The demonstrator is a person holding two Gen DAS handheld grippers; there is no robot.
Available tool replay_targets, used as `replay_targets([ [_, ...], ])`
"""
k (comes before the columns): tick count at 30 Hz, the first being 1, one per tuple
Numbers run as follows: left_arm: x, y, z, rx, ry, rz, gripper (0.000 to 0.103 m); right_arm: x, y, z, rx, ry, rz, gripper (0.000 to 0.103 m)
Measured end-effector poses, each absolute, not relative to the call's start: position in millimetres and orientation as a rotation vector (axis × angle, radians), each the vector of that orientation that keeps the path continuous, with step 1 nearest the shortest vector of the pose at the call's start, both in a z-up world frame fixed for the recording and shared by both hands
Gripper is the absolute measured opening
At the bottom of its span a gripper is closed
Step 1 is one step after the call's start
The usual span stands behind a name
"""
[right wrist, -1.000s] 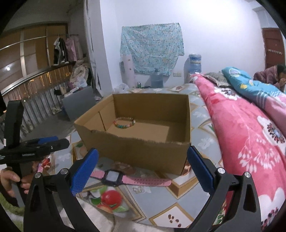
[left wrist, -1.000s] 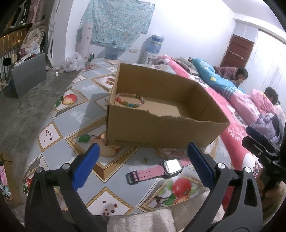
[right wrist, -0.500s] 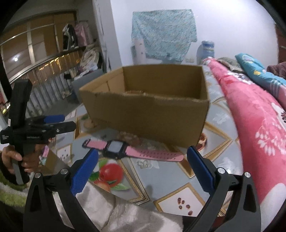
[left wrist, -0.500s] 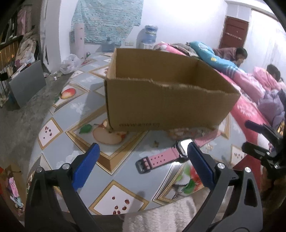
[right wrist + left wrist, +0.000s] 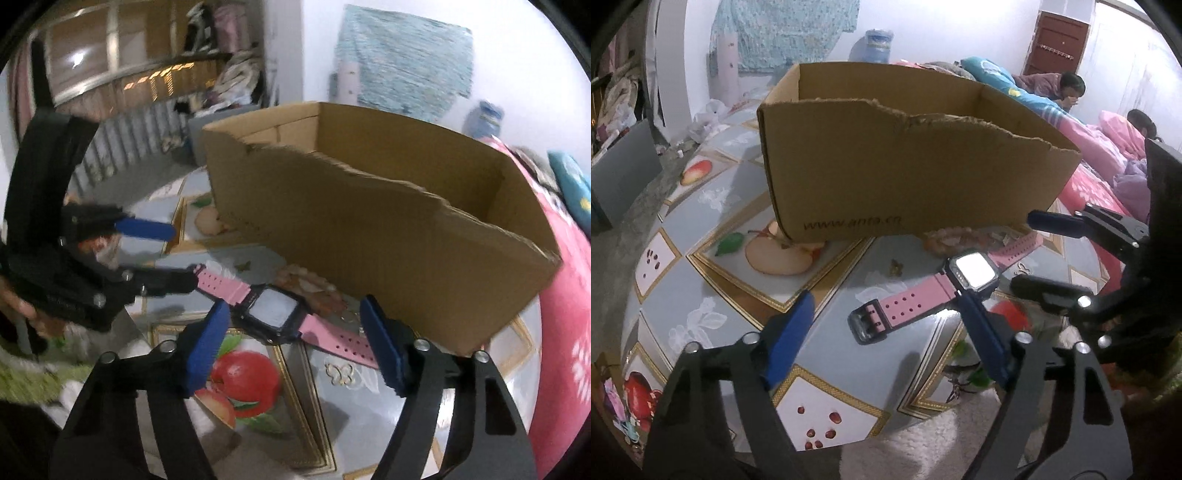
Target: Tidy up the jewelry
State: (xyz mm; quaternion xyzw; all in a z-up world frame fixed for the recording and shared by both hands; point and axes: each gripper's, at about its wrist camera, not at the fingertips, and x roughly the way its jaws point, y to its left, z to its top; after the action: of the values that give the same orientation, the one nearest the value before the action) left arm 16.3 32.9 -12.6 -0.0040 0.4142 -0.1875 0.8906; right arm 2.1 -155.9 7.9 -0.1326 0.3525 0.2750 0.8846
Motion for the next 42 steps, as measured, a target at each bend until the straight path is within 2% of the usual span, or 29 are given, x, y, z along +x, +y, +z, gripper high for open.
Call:
replay_targets([
  [2, 16.8, 34.7, -14.0, -0.008, 0.863, -0.4, 0.067, 2.7, -149.6, 4.6, -0.347, 0.73, 0.597, 0.07],
  [7, 17.6, 33.2, -15.9, 0.02, 0.858, -0.434, 0.06, 11.0, -141.8, -0.6, -0.418, 0.765, 0.673, 0.07],
  [10, 18.5, 29.0, -17.9, 0.04, 0.857, -0.457, 0.06, 19.2, -141.8, -5.2, -0.421, 0.809, 0.701, 0.069],
  [13, 19.7, 24.9, -19.1, 0.063, 0.854, -0.473, 0.06, 26.4, -141.0, -11.6, -0.413, 0.867, 0.725, 0.059],
  [17, 17.7, 17.5, -20.2, 0.12, 0.836, -0.489, 0.06, 25.8, -137.3, -14.7, -0.451, 0.887, 0.733, 0.055],
  [23, 11.3, 1.3, -21.6, 0.241, 0.801, -0.507, 0.06, 31.3, -140.8, -14.4, -0.415, 0.927, 0.752, 0.053],
  [33, 1.7, -31.0, -30.1, 0.528, 0.713, -0.456, 0.059, 60.3, -161.2, -11.5, -0.172, 1.06, 0.856, 0.052],
  [39, 0.6, -42.4, -31.0, 0.564, 0.678, -0.41, 0.033, 64.0, -166.7, -10.4, -0.088, 1.069, 0.87, 0.049],
  [41, 1.5, -43.3, -29.3, 0.537, 0.679, -0.41, 0.022, 61.7, -168.0, -8.5, -0.079, 1.058, 0.863, 0.048],
  [42, 3.4, -44.5, -27.2, 0.523, 0.684, -0.412, 0.02, 60.6, -167.7, -8.3, -0.079, 1.052, 0.856, 0.047],
])
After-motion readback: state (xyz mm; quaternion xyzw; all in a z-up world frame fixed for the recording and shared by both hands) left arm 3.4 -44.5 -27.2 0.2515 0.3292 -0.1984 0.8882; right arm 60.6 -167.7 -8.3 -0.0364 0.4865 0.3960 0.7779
